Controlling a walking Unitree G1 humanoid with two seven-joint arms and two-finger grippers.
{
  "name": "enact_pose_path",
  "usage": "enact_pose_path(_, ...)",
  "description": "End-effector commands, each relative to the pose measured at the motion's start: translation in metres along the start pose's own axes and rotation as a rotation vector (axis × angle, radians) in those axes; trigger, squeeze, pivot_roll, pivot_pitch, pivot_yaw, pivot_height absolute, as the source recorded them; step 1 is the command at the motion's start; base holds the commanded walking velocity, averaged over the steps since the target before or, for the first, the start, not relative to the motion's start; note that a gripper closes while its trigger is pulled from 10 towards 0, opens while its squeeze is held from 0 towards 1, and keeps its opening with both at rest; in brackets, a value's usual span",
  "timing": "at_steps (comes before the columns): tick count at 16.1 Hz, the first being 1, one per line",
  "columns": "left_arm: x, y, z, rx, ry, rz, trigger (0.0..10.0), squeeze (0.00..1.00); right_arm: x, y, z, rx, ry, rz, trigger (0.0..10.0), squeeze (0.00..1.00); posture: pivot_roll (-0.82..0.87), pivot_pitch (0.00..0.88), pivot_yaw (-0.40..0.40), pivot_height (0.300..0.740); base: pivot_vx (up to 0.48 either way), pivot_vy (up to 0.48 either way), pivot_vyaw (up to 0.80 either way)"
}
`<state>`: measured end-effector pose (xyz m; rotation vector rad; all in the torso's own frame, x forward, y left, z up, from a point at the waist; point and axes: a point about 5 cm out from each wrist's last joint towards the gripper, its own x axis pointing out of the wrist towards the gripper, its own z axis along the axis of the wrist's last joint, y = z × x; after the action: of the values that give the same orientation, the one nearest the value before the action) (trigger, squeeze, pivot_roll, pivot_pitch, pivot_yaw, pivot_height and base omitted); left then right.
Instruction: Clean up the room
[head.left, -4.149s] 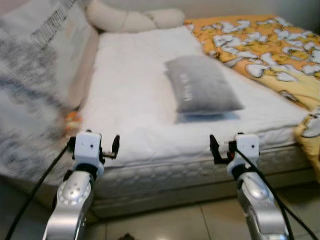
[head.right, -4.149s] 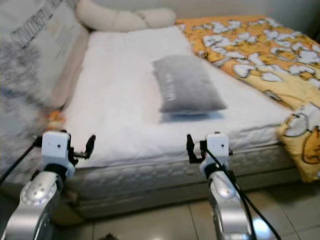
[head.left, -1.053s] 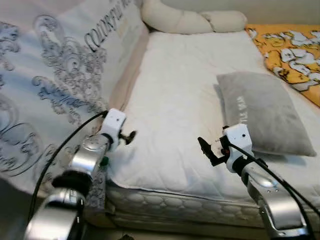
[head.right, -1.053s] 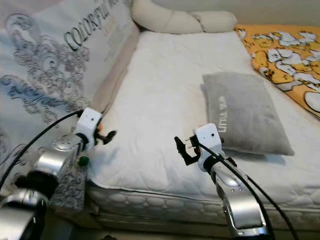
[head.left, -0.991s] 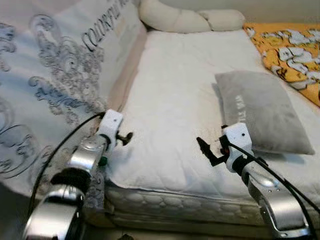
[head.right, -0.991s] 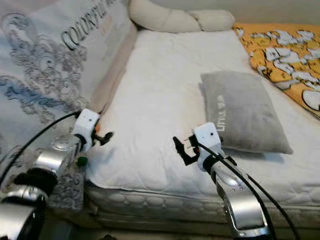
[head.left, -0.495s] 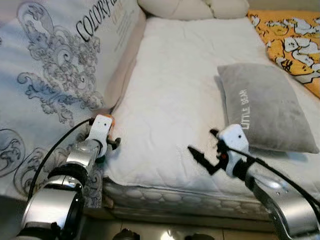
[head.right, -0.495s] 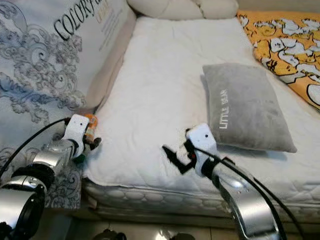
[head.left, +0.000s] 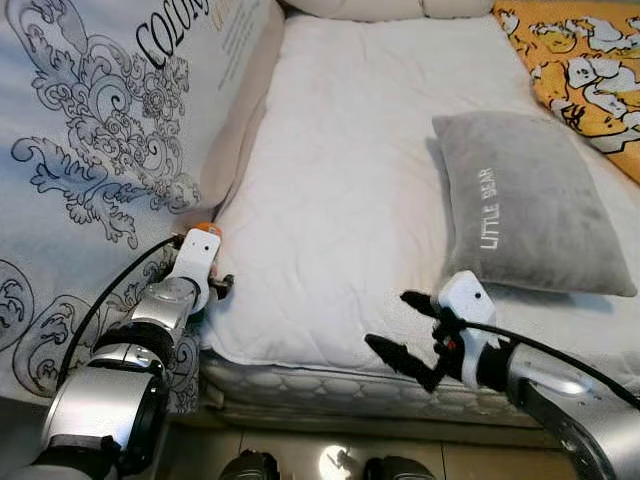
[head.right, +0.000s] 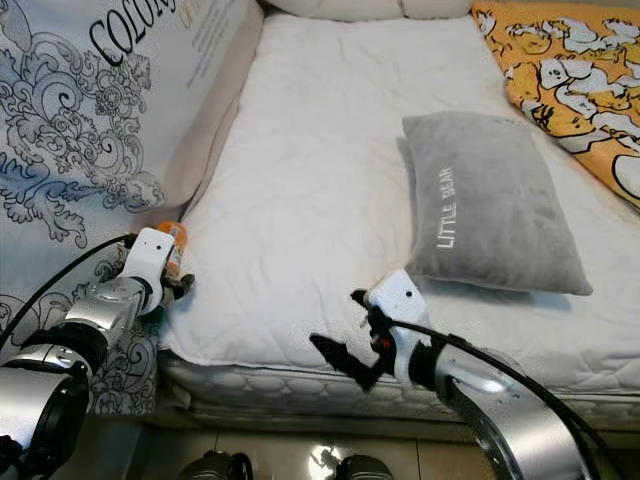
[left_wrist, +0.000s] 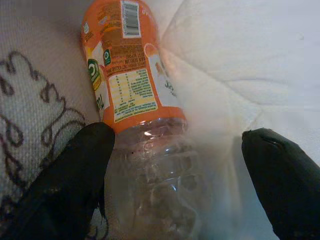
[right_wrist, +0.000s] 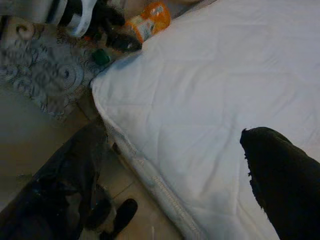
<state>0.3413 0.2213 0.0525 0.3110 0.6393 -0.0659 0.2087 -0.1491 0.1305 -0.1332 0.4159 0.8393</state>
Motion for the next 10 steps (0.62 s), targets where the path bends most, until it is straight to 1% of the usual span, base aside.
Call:
enact_pose_path(1,0.0000,-0.0023,-0.0101,-0.005,0.053,-0.014,10.0,0.00,-0.0044,0.0021,0.0020,0.002,0.006,0.022,10.0,0.00,-0.25,0.171,0.025,0.740,0.000,0.000,0.00)
enact_pose_path(4,0.0004,-0.0061,-0.0098,-0.004,0.064,-0.053,10.0,0.00,-0.0052,0.0002,0.0018,0.004,0.022,0.030,10.0,0.00,-0.25,0.173,0.023,0.740,0.000,0.000,0.00)
enact_pose_path(5,0.0006,-0.0077,-0.0101,0.012,0.069,-0.063,8.8,0.00,-0.0051,-0.0003,0.0020,0.003,0.025,0.032,10.0,0.00,-0.25,0.173,0.023,0.740,0.000,0.000,0.00)
enact_pose_path(6,0.0007,-0.0089,-0.0106,0.019,0.073,-0.068,4.6,0.00,-0.0050,-0.0003,0.0025,0.003,0.026,0.034,10.0,0.00,-0.25,0.171,0.023,0.740,0.000,0.000,0.00)
enact_pose_path(7,0.0008,-0.0096,-0.0106,0.017,0.074,-0.070,2.9,0.00,-0.0046,-0.0008,0.0031,0.002,0.028,0.035,10.0,0.00,-0.25,0.169,0.023,0.740,0.000,0.000,0.00)
enact_pose_path(8,0.0008,-0.0106,-0.0109,0.011,0.076,-0.078,0.0,0.00,-0.0040,-0.0014,0.0033,-0.001,0.029,0.034,10.0,0.00,-0.25,0.168,0.024,0.740,0.000,0.000,0.00)
enact_pose_path(10,0.0008,-0.0113,-0.0104,0.005,0.075,-0.091,0.0,0.00,-0.0032,-0.0031,0.0036,-0.007,0.033,0.030,10.0,0.00,-0.25,0.163,0.026,0.740,0.000,0.000,0.00)
